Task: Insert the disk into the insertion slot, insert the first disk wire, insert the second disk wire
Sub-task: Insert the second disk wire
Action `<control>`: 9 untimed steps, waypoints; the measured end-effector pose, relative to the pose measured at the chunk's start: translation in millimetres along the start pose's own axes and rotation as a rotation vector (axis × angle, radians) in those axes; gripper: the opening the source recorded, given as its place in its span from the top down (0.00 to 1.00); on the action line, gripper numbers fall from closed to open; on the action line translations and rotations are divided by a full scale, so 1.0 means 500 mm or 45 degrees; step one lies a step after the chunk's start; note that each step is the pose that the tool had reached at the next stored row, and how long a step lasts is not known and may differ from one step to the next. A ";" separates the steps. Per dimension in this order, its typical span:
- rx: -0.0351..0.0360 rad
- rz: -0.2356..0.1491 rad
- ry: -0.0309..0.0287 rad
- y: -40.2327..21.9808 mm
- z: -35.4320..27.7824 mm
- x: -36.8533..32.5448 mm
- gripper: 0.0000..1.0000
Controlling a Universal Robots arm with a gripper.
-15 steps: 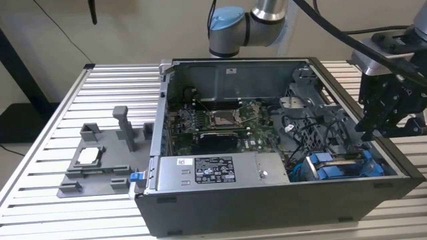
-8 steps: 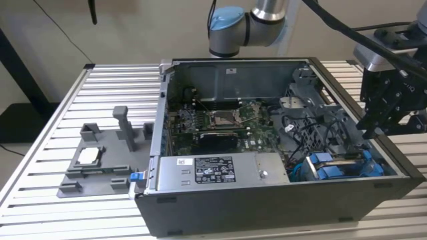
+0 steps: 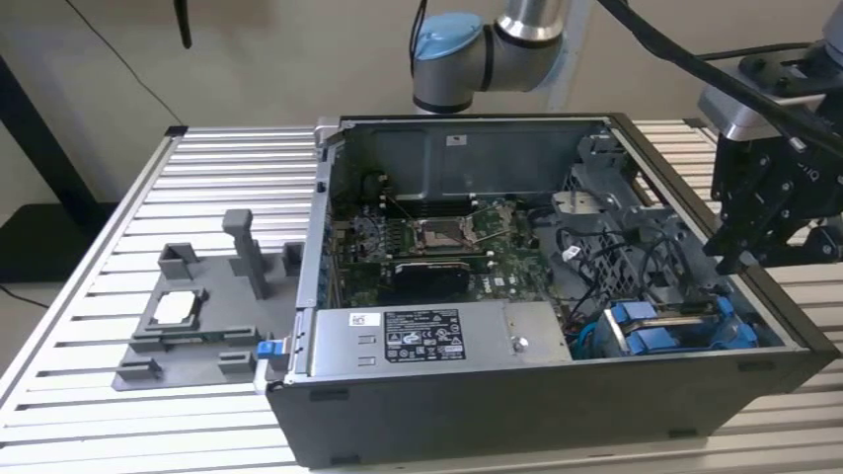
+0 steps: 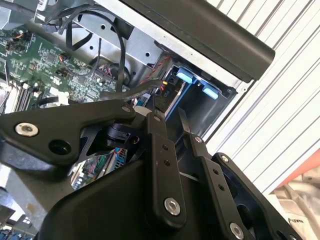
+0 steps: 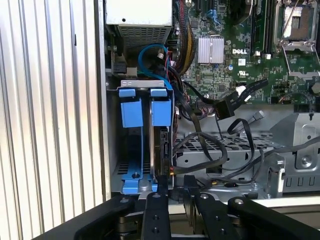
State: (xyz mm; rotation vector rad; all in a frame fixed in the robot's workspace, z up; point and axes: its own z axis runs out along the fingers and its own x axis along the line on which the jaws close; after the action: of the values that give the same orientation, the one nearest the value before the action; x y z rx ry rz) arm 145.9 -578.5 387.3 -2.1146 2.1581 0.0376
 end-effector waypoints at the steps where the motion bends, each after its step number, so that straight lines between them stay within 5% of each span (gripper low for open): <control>1: 0.0000 0.000 0.0003 0.000 0.000 -0.001 0.73; 9: 0.0000 0.000 0.0000 0.001 0.003 -0.026 0.73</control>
State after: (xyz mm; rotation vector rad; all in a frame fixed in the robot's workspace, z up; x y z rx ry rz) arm 145.8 -565.3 387.2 -2.1146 2.1581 0.0376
